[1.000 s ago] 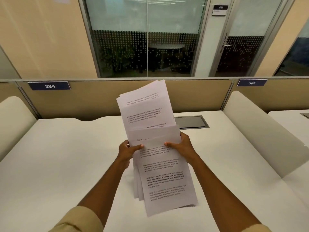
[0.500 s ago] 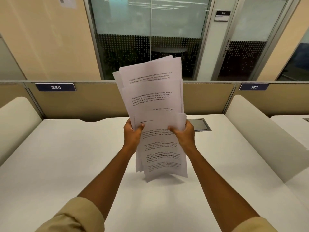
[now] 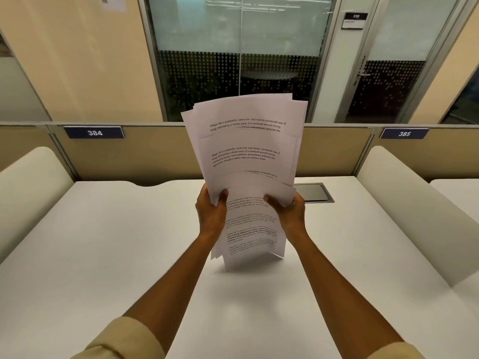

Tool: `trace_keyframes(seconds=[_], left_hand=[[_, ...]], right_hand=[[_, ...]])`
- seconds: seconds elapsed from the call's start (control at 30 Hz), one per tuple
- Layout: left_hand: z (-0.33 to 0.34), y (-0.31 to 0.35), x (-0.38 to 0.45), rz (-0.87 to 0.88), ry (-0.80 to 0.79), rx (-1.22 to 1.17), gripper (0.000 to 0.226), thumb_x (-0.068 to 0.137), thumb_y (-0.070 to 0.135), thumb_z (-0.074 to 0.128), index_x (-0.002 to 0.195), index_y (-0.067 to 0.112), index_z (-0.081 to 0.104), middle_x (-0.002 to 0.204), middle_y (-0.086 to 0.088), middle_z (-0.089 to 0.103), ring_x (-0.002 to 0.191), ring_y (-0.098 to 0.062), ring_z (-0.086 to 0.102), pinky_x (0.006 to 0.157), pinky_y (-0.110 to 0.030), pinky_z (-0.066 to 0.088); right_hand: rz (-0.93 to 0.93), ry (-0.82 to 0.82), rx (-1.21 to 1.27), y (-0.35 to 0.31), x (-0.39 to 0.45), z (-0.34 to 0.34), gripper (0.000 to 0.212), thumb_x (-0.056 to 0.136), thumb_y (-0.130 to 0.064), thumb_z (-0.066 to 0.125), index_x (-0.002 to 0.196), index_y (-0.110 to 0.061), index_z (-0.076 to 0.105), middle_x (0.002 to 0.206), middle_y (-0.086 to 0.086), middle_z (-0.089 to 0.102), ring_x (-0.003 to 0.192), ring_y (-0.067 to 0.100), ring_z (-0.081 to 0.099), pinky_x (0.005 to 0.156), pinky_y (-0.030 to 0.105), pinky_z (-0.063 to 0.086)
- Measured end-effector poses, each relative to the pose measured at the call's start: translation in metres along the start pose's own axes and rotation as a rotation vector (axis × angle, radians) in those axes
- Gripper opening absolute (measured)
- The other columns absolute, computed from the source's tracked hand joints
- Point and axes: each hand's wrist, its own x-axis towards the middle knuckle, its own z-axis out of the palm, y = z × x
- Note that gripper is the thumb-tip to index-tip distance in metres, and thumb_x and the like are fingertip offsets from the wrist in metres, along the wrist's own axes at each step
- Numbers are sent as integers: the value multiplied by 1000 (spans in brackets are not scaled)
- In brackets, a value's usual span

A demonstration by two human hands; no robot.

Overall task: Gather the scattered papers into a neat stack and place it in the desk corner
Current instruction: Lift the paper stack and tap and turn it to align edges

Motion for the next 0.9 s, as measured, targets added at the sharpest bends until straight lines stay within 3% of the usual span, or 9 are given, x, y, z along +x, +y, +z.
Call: trace_keyframes(seconds=[0.13, 0.3, 0.47, 0.53, 0.6, 0.73, 0.9], left_hand=[[1, -1, -2, 3, -5, -1, 34, 89, 31, 63, 117, 13, 56, 109, -6, 69, 91, -24, 71, 76, -38, 62], [4, -8, -2, -52, 2, 26, 31, 86, 31, 69, 112, 17, 58, 104, -1, 69, 89, -20, 71, 73, -35, 62], [4, -15, -8, -43, -8, 90, 30, 81, 35, 74, 101, 23, 55, 88, 10, 64, 76, -10, 67, 55, -14, 56], [2, -19, -10, -41, -24, 114, 30, 80, 37, 74, 99, 24, 55, 87, 12, 64, 77, -11, 67, 54, -12, 54], [1, -26, -12, -61, -32, 114, 31, 79, 38, 75, 102, 25, 57, 89, 11, 65, 80, -13, 68, 56, -13, 55], [0, -40, -16, -116, -40, 116, 36, 81, 34, 74, 113, 21, 60, 98, 5, 69, 83, -14, 69, 63, -19, 59], [0, -52, -20, -209, -20, 66, 23, 84, 29, 72, 102, 17, 66, 96, -2, 73, 81, -23, 71, 71, -40, 63]], right_hand=[[11, -16, -14, -1, -1, -2, 35, 65, -43, 80, 94, -34, 63, 102, 6, 72, 92, 32, 70, 83, 55, 58], [26, -6, -89, 7, -2, -5, 36, 69, -40, 82, 96, -27, 63, 97, 5, 73, 85, 30, 71, 75, 53, 61], [48, 29, -158, 17, -5, -8, 44, 63, -42, 87, 96, -35, 58, 96, 1, 70, 86, 25, 70, 63, 32, 62], [39, 30, -167, 21, -6, -10, 50, 64, -41, 87, 103, -33, 57, 99, 2, 69, 87, 25, 69, 65, 34, 63], [37, 37, -165, 24, -6, -11, 59, 64, -40, 87, 113, -27, 57, 101, 4, 69, 88, 24, 69, 69, 37, 63], [23, 55, -182, 26, -5, -12, 60, 65, -38, 88, 115, -25, 58, 98, 1, 69, 86, 21, 68, 67, 34, 63], [-1, 87, -245, 29, -5, -17, 53, 70, -40, 84, 113, -22, 57, 100, -2, 68, 80, 11, 67, 64, 24, 59]])
